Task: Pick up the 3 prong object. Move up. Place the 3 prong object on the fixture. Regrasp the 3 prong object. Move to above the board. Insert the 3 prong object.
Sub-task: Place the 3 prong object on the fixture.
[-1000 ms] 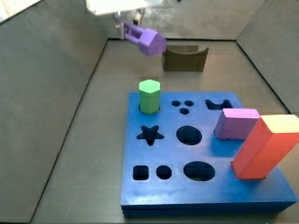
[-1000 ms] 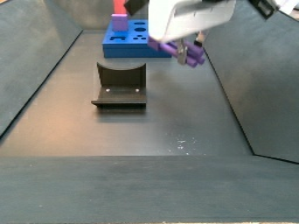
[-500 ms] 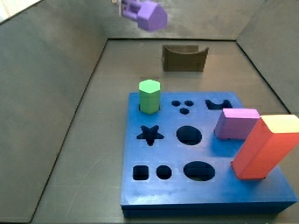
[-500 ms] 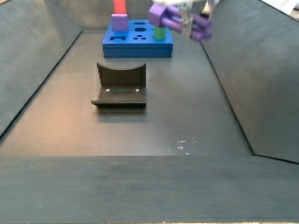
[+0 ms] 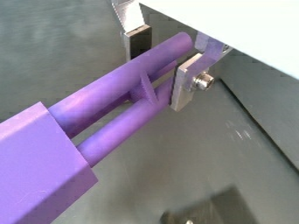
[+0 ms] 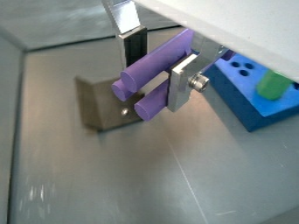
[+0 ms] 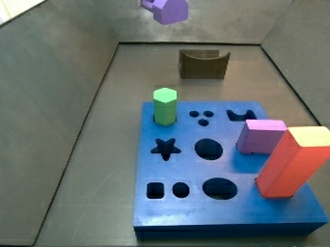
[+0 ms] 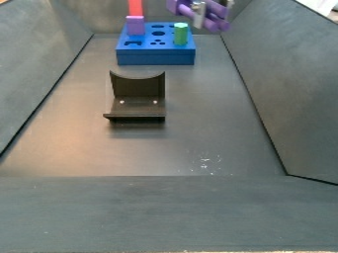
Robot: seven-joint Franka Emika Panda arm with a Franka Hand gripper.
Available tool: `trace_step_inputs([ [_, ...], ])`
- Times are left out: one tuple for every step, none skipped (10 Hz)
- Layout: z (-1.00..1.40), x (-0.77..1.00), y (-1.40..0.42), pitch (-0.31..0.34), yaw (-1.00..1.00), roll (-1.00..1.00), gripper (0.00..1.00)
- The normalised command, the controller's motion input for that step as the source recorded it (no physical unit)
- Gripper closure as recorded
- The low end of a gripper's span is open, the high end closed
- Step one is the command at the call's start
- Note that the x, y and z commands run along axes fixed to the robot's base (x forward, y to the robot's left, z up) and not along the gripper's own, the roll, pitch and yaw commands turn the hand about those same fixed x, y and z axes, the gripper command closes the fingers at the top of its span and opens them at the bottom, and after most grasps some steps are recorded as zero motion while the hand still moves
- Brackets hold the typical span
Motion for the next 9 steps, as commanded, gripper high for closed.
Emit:
trace_step_inputs([
  [0.04,1.0,-0.07,-0.054,-1.0,-0.07,1.0],
  [0.04,1.0,-0.06,-0.047,-1.0,-0.08,1.0],
  [0.03,1.0,-0.06,-0.04,-1.0,-0.09,1.0],
  [0.03,1.0,-0.05,-0.027,-0.99,-0.1,1.0],
  [0.02,1.0,-0.04,0.002,-0.64,-0.1,1.0],
  [0.02,1.0,-0.03,0.021,-0.4,-0.09,1.0],
  [0.02,1.0,-0.03,0.047,-0.22,-0.08,1.0],
  [0.01,1.0,-0.02,0.066,-0.15,-0.07,1.0],
  [0.01,1.0,-0.01,0.084,-0.1,-0.06,1.0],
])
